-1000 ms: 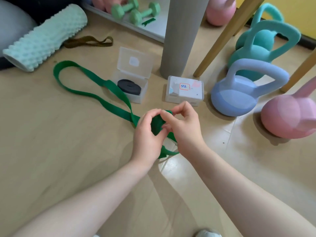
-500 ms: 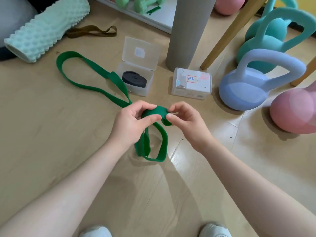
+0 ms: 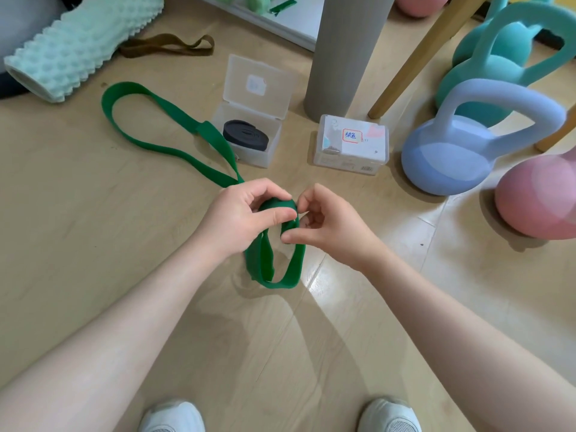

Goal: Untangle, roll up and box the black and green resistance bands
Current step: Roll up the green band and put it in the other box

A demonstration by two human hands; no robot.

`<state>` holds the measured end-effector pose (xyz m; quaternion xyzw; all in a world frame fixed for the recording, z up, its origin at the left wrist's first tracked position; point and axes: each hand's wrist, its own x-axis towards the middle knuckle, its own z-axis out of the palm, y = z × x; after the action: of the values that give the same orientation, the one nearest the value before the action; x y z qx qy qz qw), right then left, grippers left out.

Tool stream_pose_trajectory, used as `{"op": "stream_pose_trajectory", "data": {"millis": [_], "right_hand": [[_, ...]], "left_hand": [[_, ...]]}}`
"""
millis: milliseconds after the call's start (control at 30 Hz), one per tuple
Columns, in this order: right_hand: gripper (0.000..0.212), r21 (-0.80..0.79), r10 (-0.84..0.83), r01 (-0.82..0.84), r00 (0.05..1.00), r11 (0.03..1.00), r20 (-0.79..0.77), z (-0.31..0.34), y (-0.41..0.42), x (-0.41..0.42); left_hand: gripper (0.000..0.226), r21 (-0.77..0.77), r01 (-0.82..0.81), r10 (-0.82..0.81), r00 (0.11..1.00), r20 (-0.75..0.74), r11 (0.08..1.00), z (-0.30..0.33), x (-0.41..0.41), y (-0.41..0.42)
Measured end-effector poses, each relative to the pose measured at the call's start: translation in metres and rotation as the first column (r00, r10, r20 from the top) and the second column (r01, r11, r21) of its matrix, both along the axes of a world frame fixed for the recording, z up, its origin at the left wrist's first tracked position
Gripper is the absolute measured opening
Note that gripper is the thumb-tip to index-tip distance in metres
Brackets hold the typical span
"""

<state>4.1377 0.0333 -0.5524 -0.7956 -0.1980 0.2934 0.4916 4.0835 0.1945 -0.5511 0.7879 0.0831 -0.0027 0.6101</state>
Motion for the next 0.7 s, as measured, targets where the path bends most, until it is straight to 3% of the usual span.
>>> {"op": "stream_pose_trajectory", "data": {"millis": [200, 367, 533, 700], "right_hand": [[0.022, 0.269, -0.173, 0.234, 0.957, 0.934, -0.231, 0.004, -0.003, -0.002], [0.016, 0.316, -0.236, 0.388, 0.874, 0.866, -0.425, 0.004, -0.01, 0.003], [0.02, 0.405, -0.269, 0.614, 0.719, 0.677, -0.641, 0.004, -0.003, 0.001], [0.024, 0.448, -0.233, 0.734, 0.62, 0.511, -0.749, 0.0, 0.006, -0.007]], "left_hand": [[0.022, -0.19, -0.057, 0.056, 0.998, -0.012, 0.98, -0.002, 0.0, -0.007], [0.013, -0.283, -0.137, 0.122, 0.99, -0.073, 0.949, -0.007, -0.004, -0.02], [0.012, -0.306, -0.253, 0.252, 0.967, -0.041, 0.918, -0.001, -0.007, -0.045], [0.012, -0.305, -0.361, 0.373, 0.928, -0.021, 0.881, 0.003, -0.006, -0.058]]}}
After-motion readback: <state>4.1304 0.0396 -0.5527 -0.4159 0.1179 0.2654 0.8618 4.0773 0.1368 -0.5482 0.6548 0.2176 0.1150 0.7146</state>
